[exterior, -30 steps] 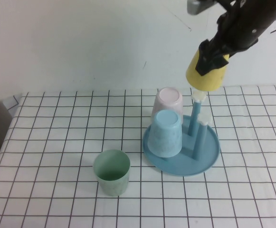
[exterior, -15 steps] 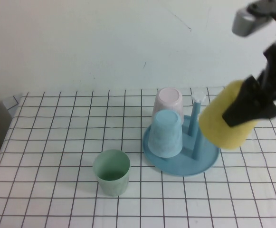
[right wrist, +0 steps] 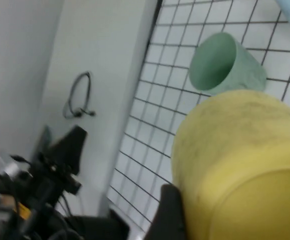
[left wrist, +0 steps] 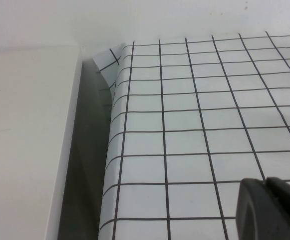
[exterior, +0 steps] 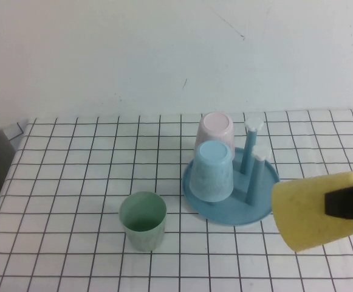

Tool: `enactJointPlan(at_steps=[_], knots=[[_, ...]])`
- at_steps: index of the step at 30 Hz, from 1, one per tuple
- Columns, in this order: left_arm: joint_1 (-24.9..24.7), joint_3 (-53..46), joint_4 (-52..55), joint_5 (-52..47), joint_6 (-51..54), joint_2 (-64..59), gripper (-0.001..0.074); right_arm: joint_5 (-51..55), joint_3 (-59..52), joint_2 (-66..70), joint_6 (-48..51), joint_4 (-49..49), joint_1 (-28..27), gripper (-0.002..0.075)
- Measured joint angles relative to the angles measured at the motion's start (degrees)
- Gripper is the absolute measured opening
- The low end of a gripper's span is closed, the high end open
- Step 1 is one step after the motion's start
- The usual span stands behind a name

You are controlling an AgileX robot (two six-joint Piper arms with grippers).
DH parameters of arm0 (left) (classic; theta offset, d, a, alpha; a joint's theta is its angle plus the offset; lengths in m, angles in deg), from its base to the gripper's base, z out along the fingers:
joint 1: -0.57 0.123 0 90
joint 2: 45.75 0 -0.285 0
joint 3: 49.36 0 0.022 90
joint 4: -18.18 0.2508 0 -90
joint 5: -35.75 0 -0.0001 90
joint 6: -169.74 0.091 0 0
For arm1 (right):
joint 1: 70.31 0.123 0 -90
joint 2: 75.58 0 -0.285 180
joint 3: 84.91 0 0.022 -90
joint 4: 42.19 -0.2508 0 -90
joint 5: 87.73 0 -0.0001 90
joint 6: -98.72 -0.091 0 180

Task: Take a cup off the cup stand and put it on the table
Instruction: Hand over the cup

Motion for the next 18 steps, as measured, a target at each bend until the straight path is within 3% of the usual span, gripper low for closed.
enactJointPlan(at_steps=[6,12,18], knots=[[0.0,0.0,0.0,0.0,0.0,0.0,-0.0004,2.3,-8.9,3.0,5.3,-15.1,-8.4,0.0587],[0.0,0.0,0.0,0.0,0.0,0.0,-0.0004,2.2,-9.4,12.4,7.9,-25.2,-9.1,0.0587],[0.0,0.0,0.0,0.0,0.0,0.0,-0.0004,1.5,-9.4,18.0,7.0,-26.0,-9.0,0.0586]])
